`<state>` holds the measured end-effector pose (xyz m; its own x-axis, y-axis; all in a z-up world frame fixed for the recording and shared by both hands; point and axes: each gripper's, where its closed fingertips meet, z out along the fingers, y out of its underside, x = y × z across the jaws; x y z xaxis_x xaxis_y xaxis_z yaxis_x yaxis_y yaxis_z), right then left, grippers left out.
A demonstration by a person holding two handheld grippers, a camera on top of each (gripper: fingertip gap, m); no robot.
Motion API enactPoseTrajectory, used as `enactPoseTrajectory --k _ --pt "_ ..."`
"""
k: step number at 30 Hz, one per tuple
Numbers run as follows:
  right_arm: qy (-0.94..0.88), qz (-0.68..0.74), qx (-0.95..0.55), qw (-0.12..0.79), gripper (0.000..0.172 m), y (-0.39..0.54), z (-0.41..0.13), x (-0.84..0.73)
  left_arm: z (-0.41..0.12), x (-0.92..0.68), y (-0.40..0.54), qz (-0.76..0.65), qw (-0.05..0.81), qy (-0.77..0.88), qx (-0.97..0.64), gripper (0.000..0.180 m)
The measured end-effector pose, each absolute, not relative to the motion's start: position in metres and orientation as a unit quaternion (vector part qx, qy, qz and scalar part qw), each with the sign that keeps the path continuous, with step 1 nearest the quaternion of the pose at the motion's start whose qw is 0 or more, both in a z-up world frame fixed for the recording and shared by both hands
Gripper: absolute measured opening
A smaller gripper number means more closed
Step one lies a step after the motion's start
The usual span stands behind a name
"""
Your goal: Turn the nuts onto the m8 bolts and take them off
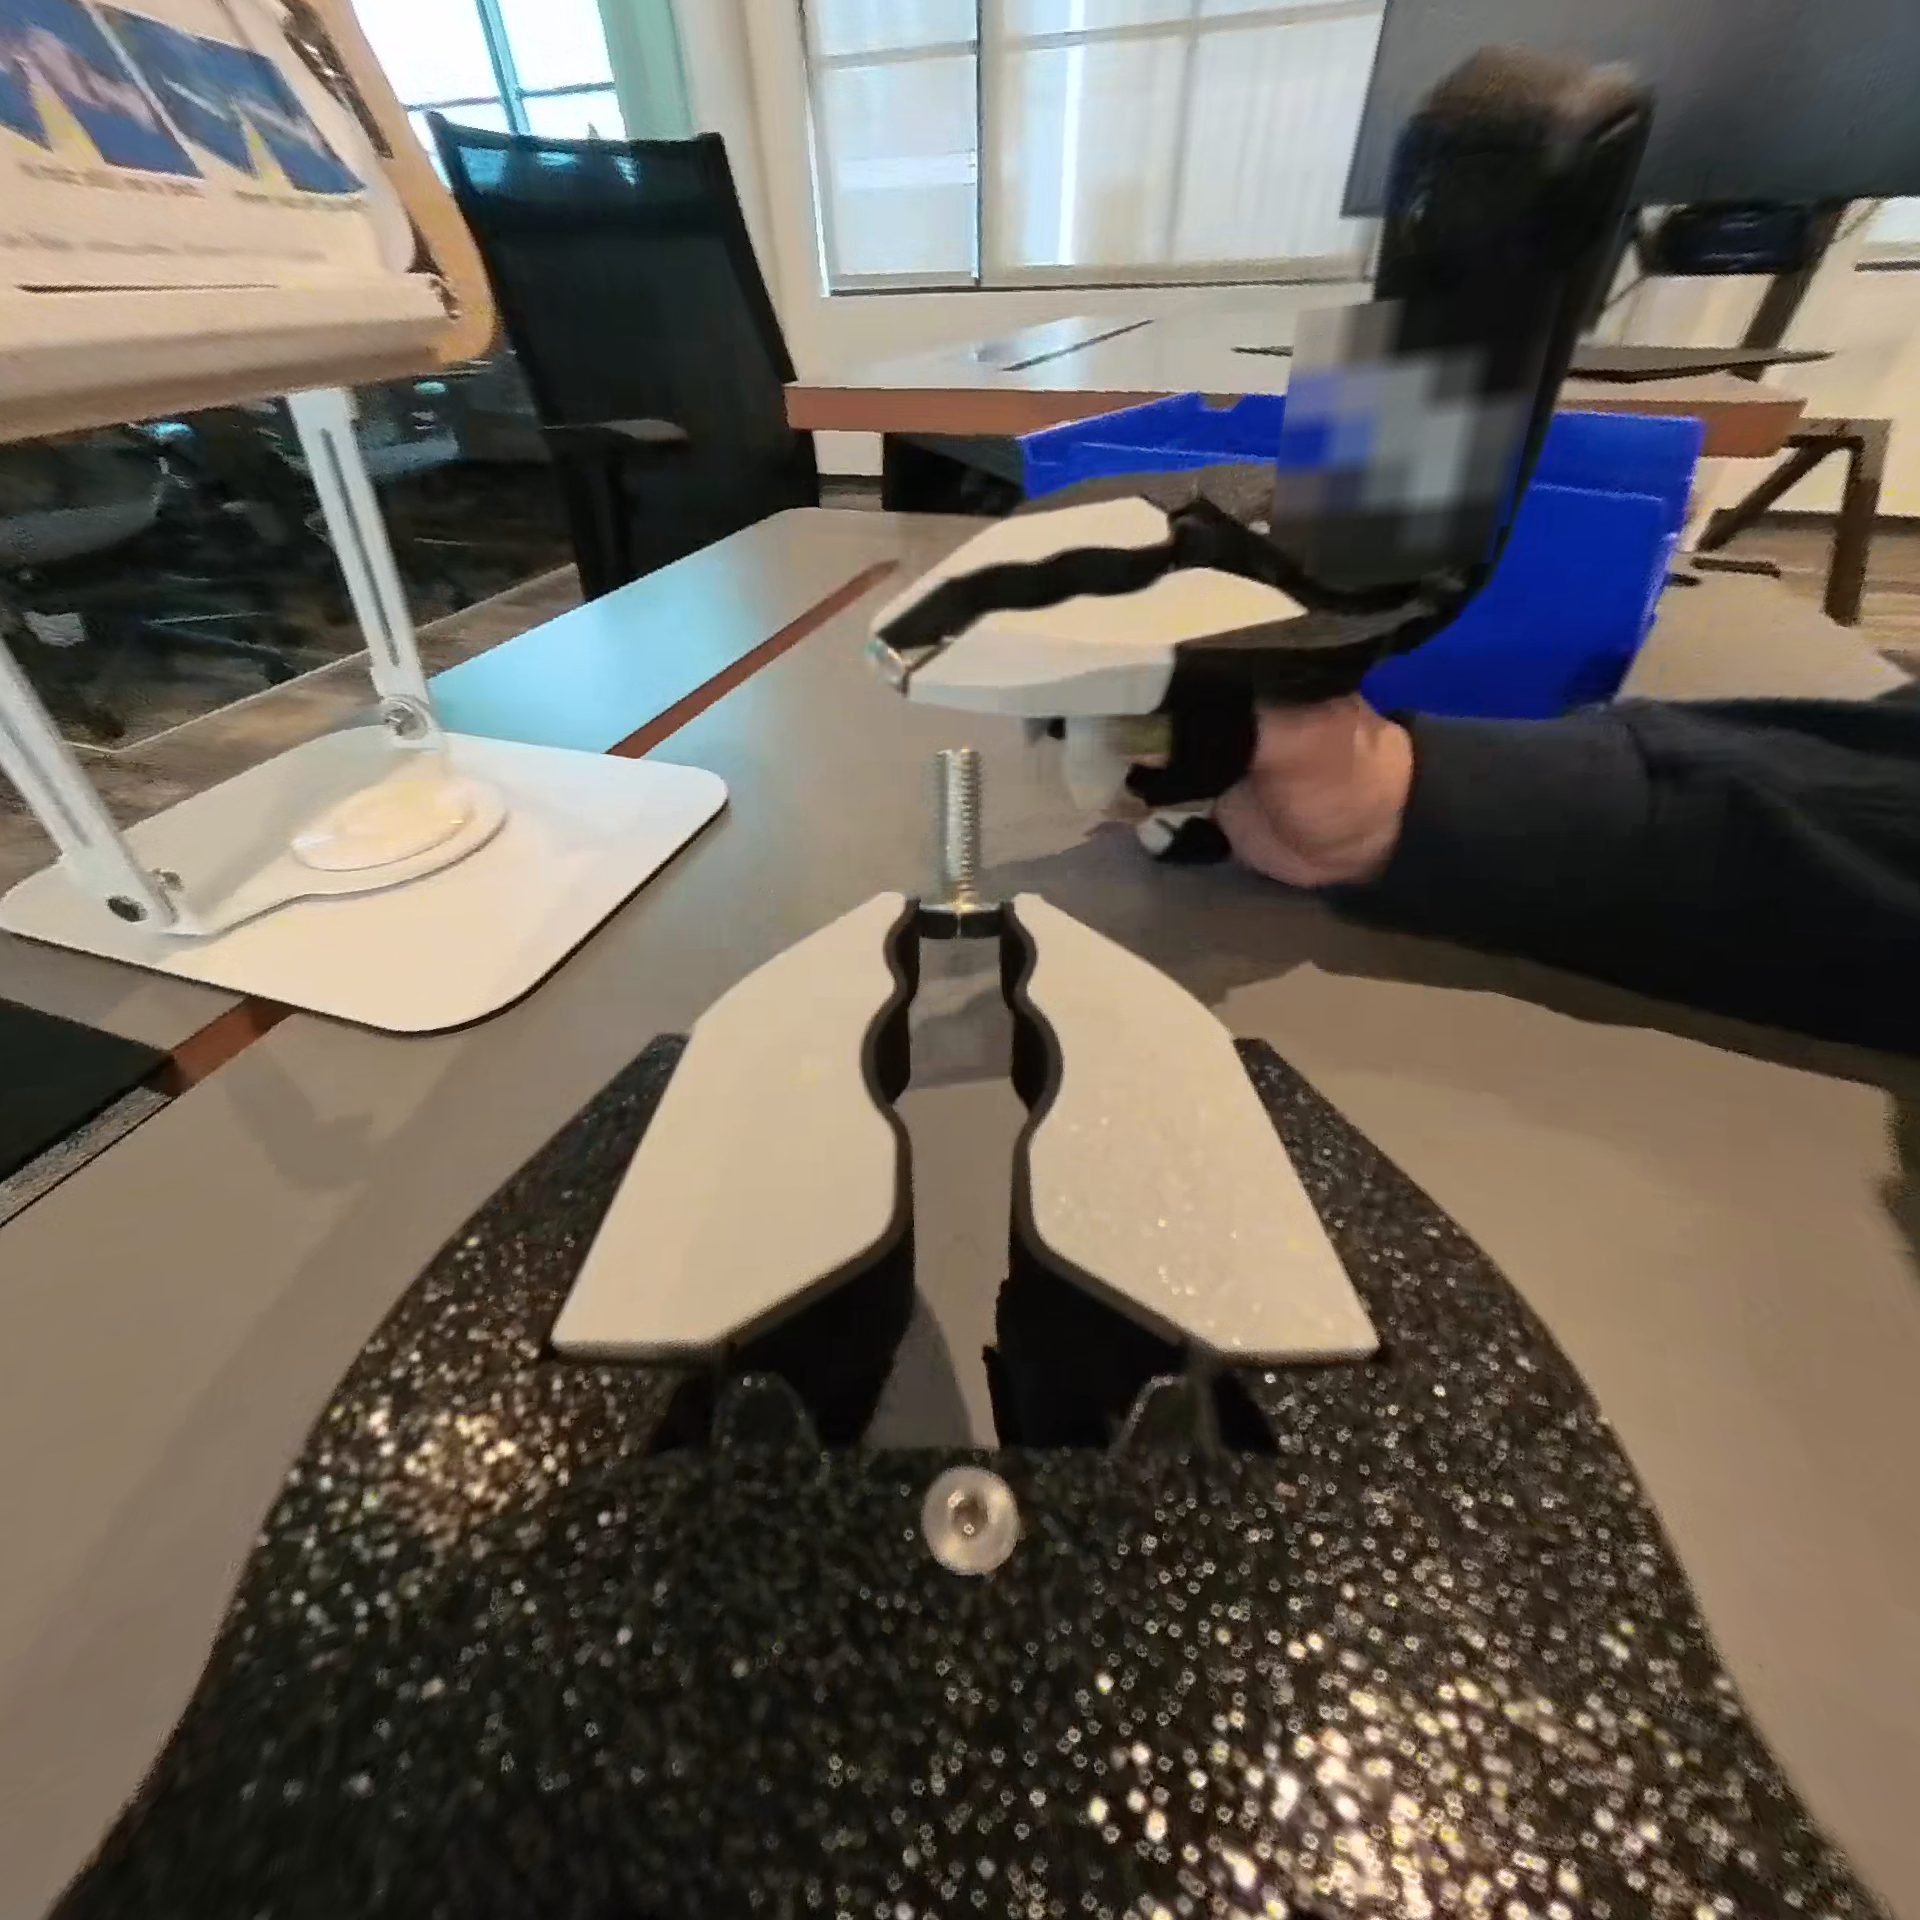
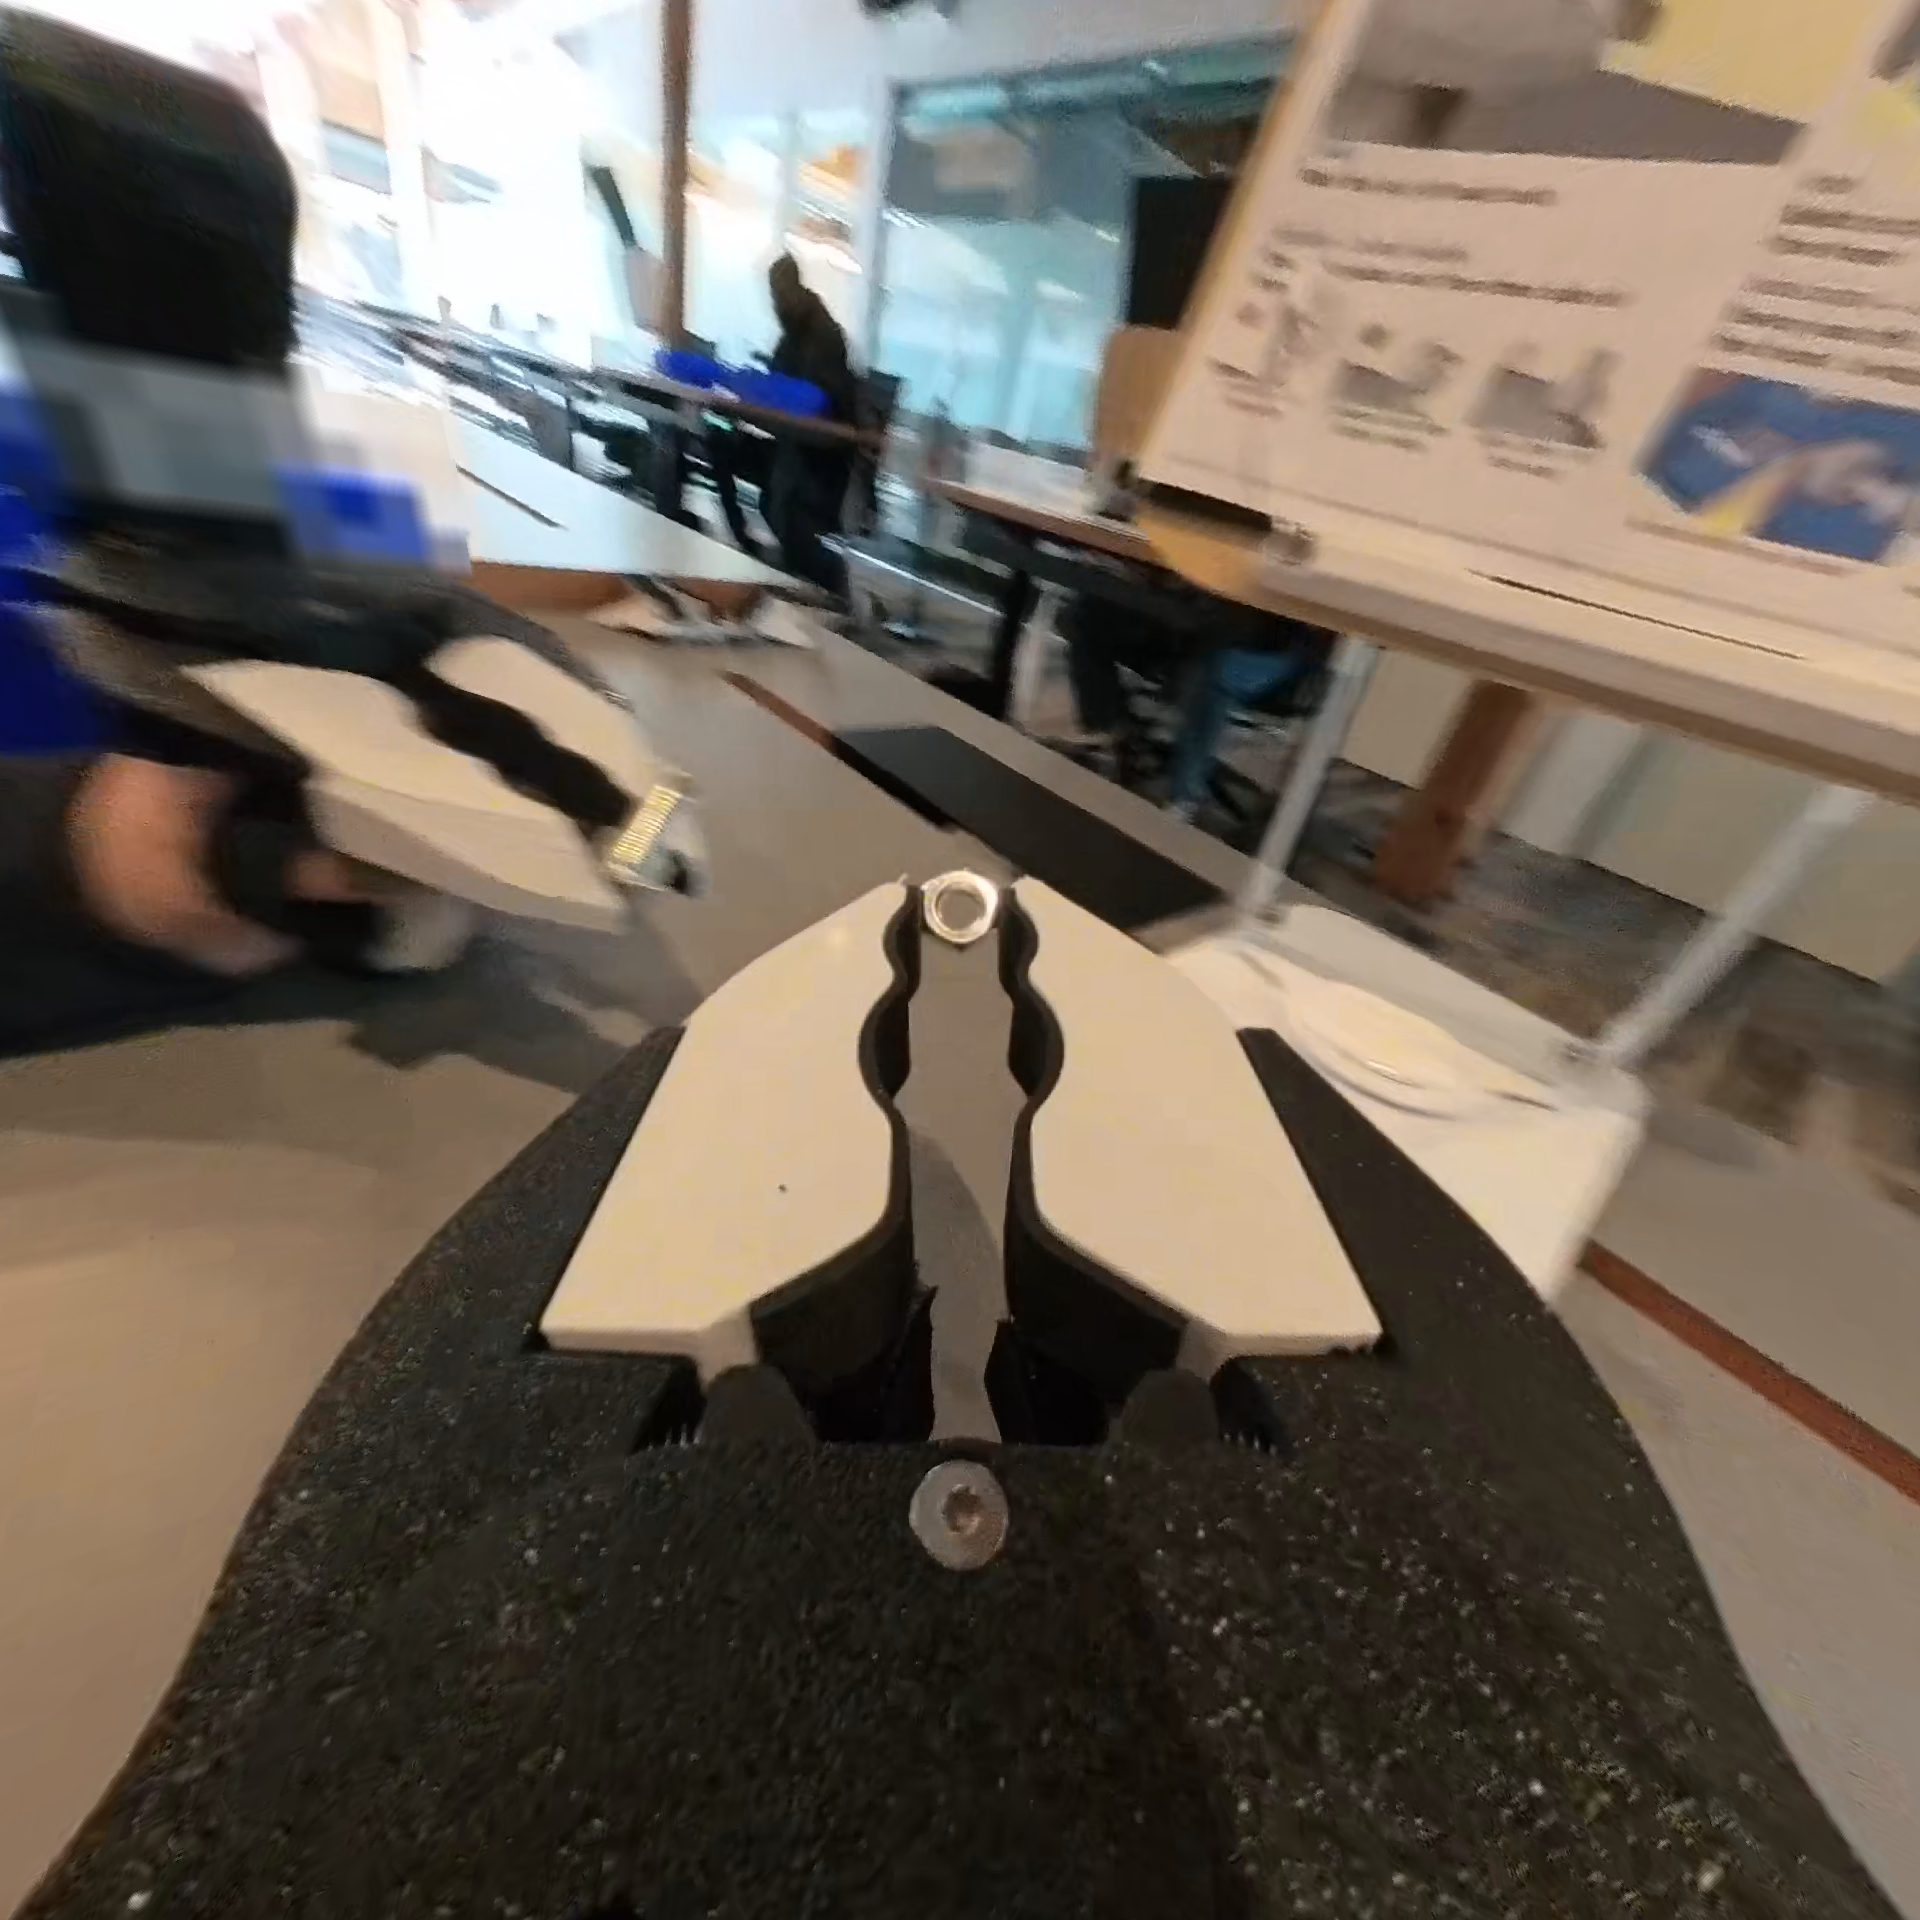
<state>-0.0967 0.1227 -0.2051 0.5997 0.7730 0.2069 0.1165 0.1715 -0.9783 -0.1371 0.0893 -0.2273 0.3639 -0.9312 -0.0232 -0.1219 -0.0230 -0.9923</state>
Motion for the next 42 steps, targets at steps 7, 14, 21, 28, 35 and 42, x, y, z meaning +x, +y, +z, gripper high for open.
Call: enactPoseTrajectory --k 7,14,21,28,35,42 --pt "-0.414 0.465 -0.542 0.565 0.013 0.084 -0.203 -0.129 -0.241 -0.127 0.074 -0.348 0.517 0.500 -0.602 0.014" --pt "-0.435 0.513 -0.527 0.520 0.013 0.070 -0.204 -0.133 -0.242 -0.126 0.073 -0.344 0.517 0.504 -0.601 0.014" --pt "-0.431 0.526 -0.520 0.516 0.013 0.069 -0.201 -0.129 -0.233 -0.132 0.073 -0.374 0.528 0.482 -0.591 0.014" --pt "-0.426 0.533 -0.516 0.518 0.013 0.069 -0.200 -0.130 -0.227 -0.136 0.072 -0.401 0.529 0.469 -0.582 0.014" --pt "-0.449 0.520 -0.525 0.502 0.014 0.066 -0.207 -0.132 -0.234 -0.133 0.066 -0.397 0.506 0.494 -0.586 0.014" --pt "-0.483 0.516 -0.533 0.465 0.013 0.058 -0.217 -0.129 -0.243 -0.129 0.058 -0.392 0.477 0.526 -0.585 0.014"
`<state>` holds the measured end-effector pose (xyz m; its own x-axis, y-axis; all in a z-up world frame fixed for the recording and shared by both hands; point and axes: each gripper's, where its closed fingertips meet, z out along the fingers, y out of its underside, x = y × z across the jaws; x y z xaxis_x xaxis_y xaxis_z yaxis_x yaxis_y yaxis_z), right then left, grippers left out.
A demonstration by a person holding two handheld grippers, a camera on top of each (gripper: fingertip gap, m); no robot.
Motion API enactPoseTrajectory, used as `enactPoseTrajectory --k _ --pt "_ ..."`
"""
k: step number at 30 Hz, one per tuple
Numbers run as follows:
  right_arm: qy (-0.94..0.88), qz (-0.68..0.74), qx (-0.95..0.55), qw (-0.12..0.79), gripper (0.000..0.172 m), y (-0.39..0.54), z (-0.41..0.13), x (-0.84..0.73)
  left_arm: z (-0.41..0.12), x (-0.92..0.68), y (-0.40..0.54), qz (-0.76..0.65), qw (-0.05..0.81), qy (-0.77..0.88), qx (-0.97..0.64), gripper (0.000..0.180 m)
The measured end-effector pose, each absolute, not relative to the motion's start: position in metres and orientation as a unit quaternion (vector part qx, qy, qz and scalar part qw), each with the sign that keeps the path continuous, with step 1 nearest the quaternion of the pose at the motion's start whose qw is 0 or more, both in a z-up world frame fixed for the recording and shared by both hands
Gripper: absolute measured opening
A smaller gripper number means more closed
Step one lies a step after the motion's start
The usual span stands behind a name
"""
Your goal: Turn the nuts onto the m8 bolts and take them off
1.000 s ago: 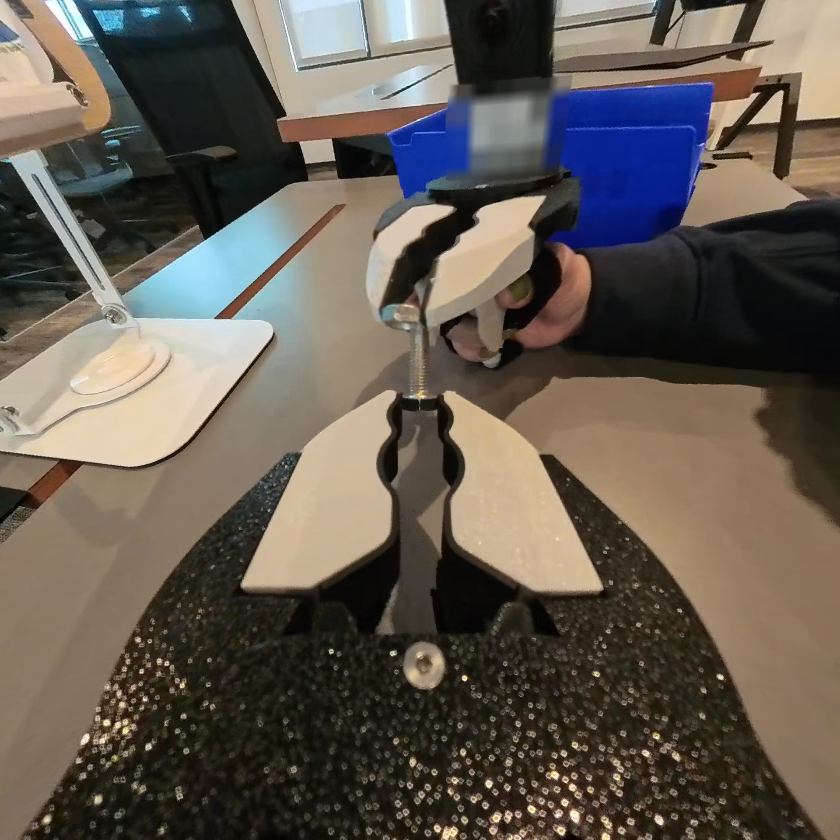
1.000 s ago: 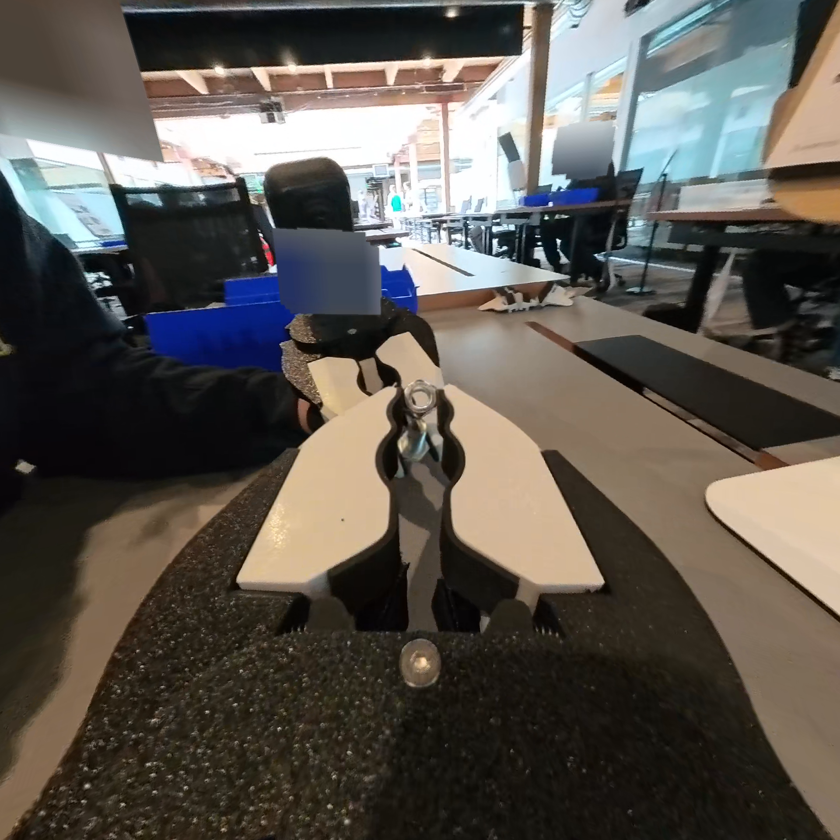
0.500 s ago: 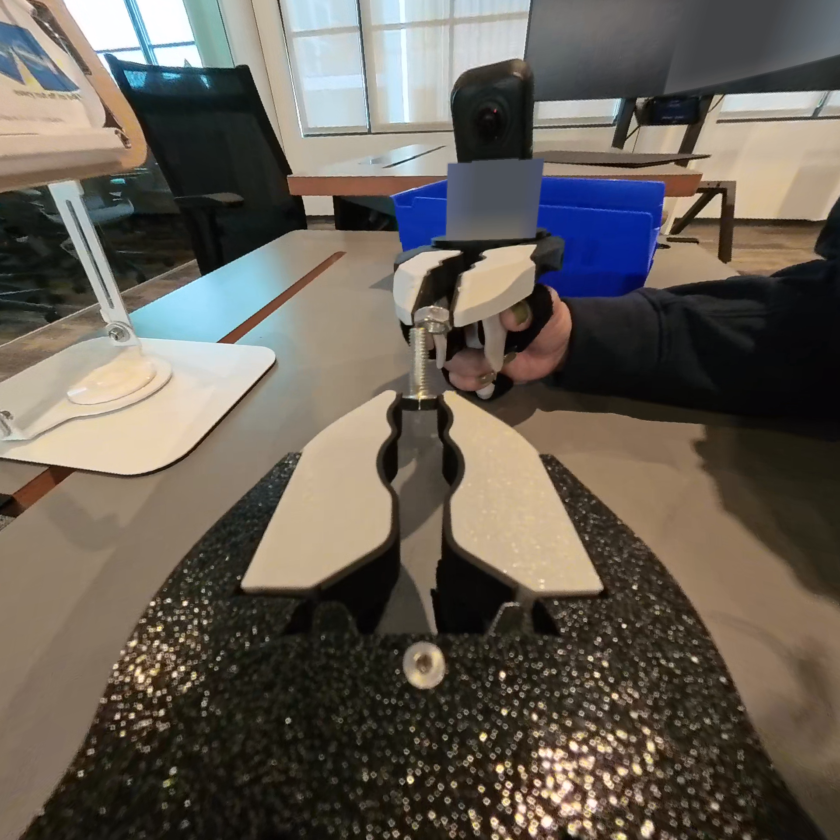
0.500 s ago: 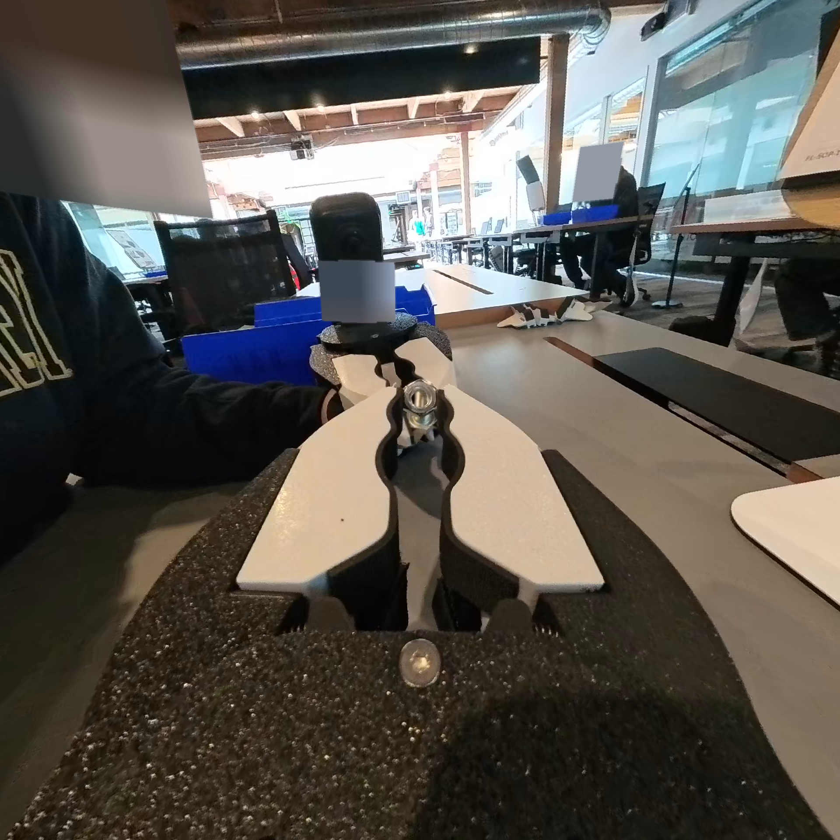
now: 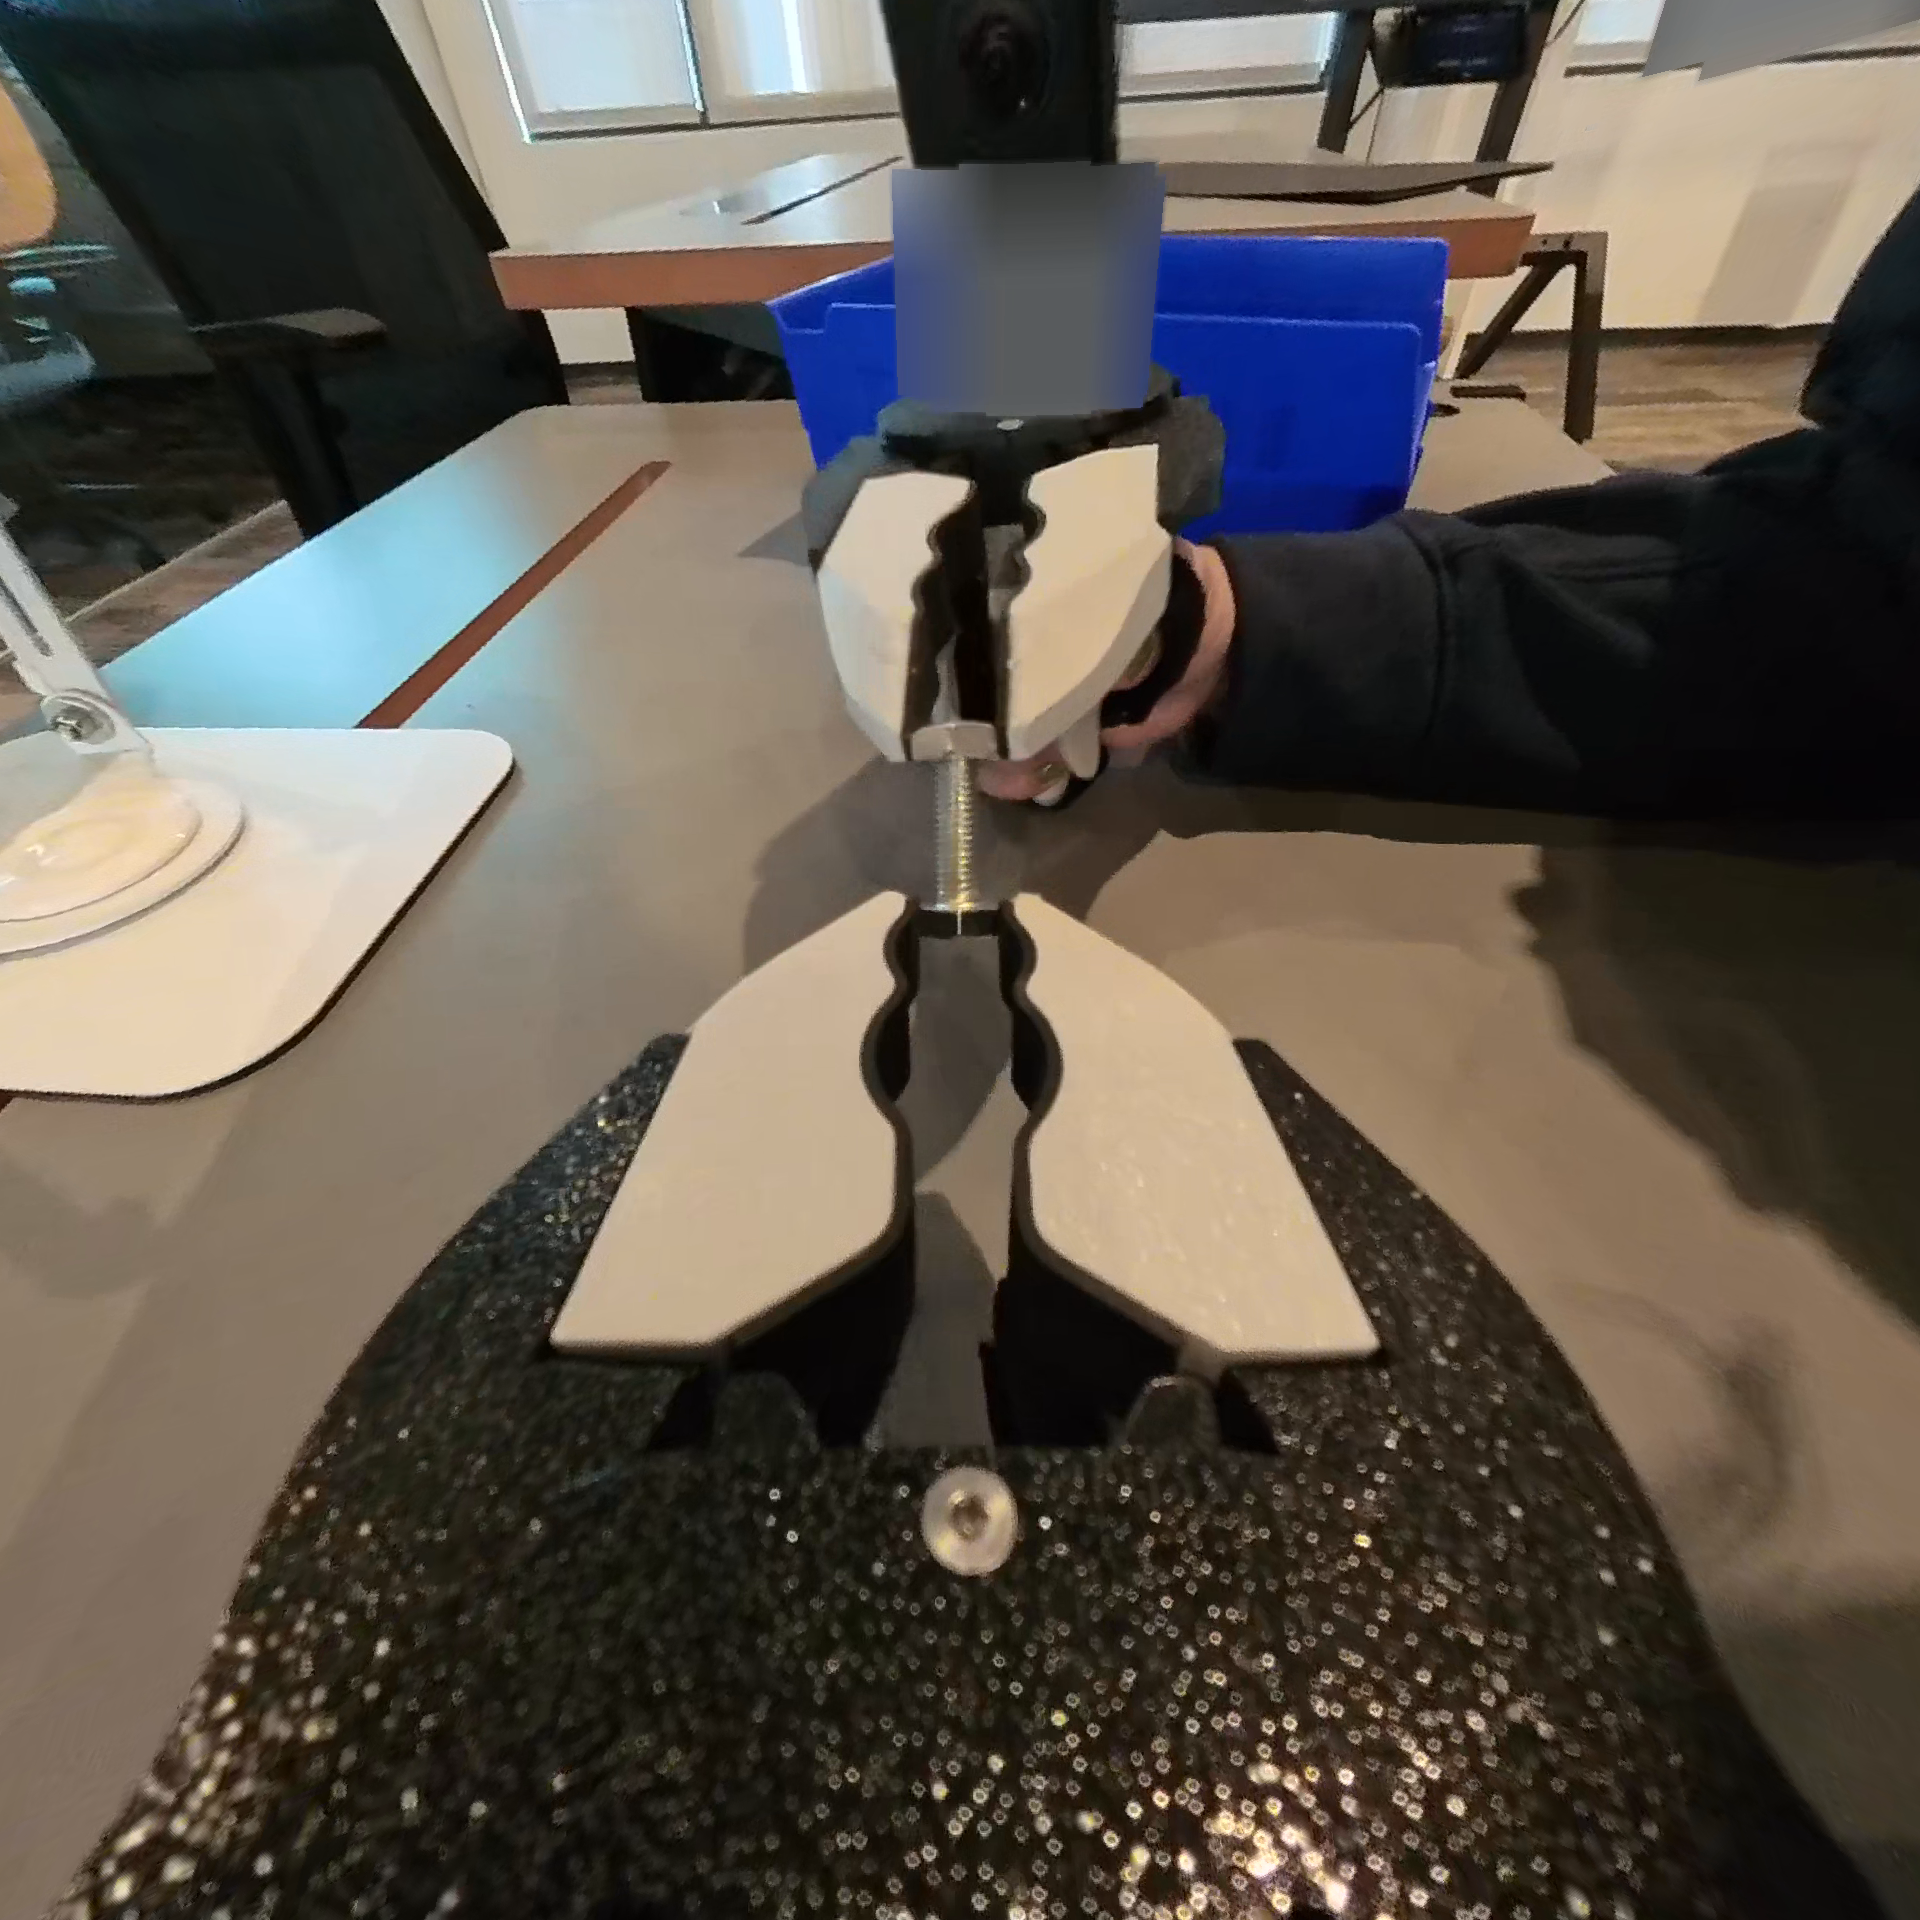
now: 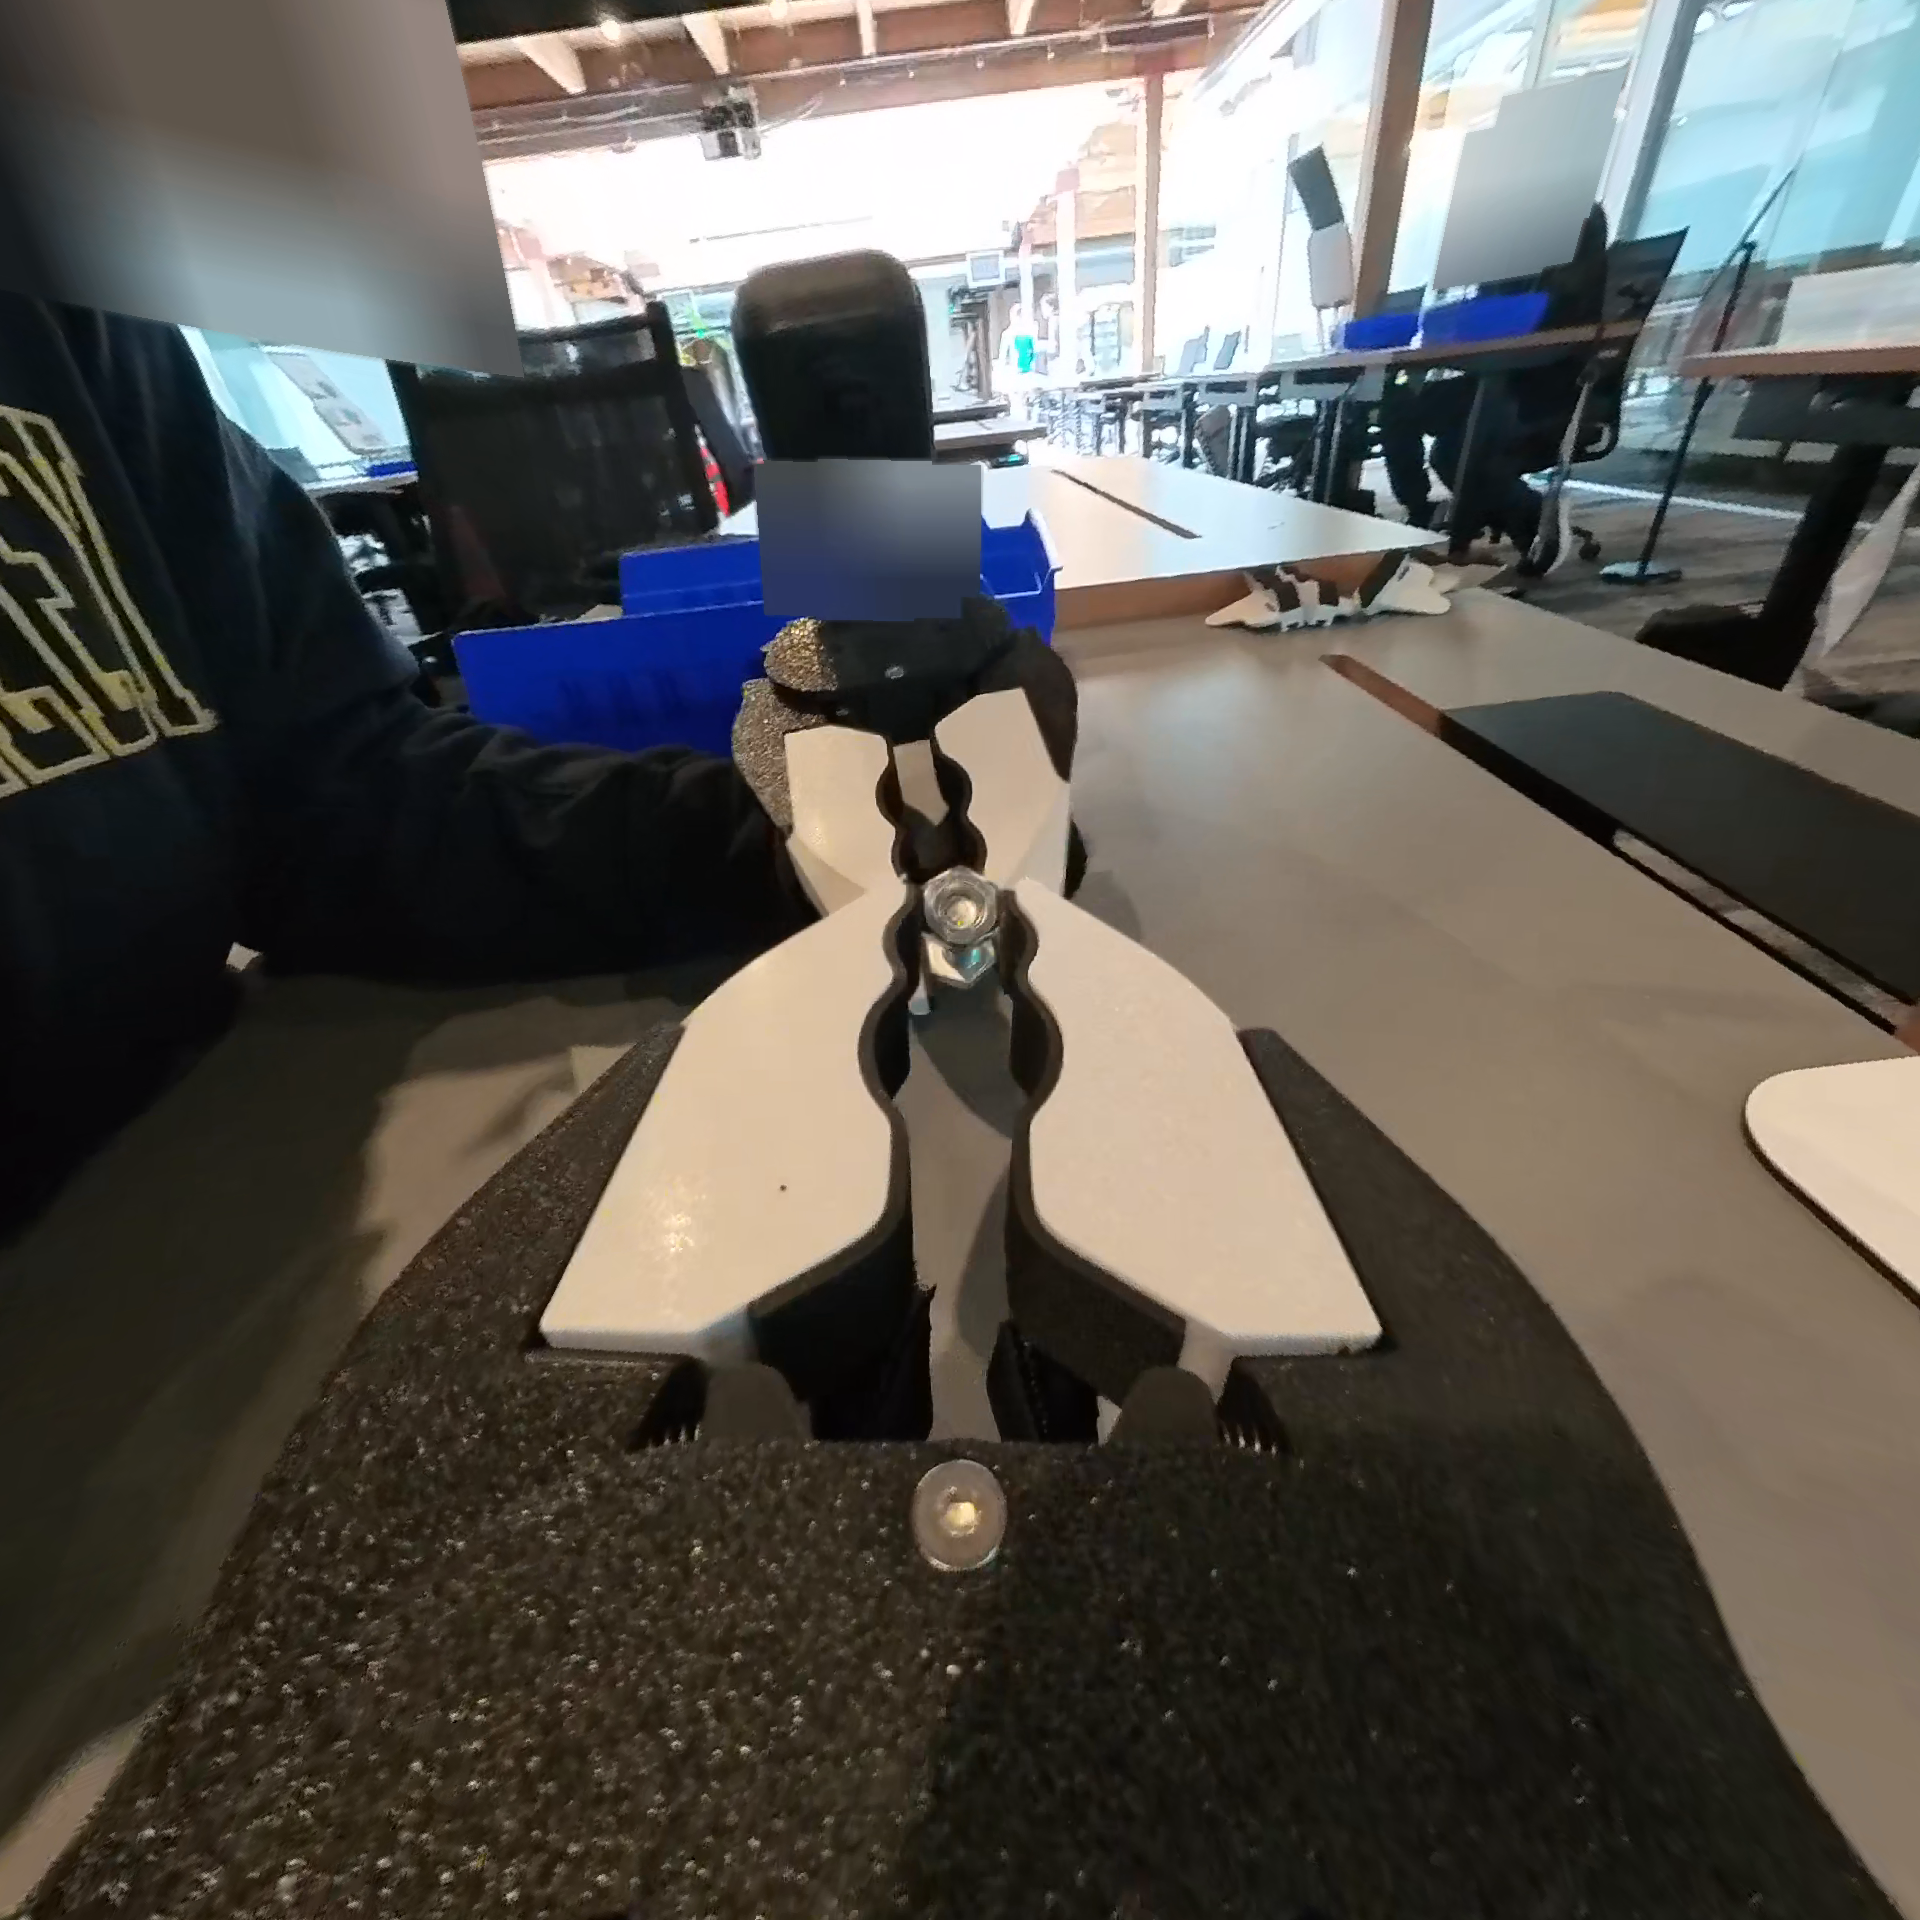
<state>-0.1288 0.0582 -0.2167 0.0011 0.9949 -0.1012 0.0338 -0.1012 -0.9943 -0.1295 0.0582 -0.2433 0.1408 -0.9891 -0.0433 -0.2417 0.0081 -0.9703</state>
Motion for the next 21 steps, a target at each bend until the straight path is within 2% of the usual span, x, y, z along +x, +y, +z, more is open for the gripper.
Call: enactPoseTrajectory --k 21 --pt "-0.488 0.502 -0.542 0.465 0.014 0.0597 -0.2200 -0.1282 -0.2476 -0.1284 0.0582 -0.385 0.466 0.530 -0.595 0.014"
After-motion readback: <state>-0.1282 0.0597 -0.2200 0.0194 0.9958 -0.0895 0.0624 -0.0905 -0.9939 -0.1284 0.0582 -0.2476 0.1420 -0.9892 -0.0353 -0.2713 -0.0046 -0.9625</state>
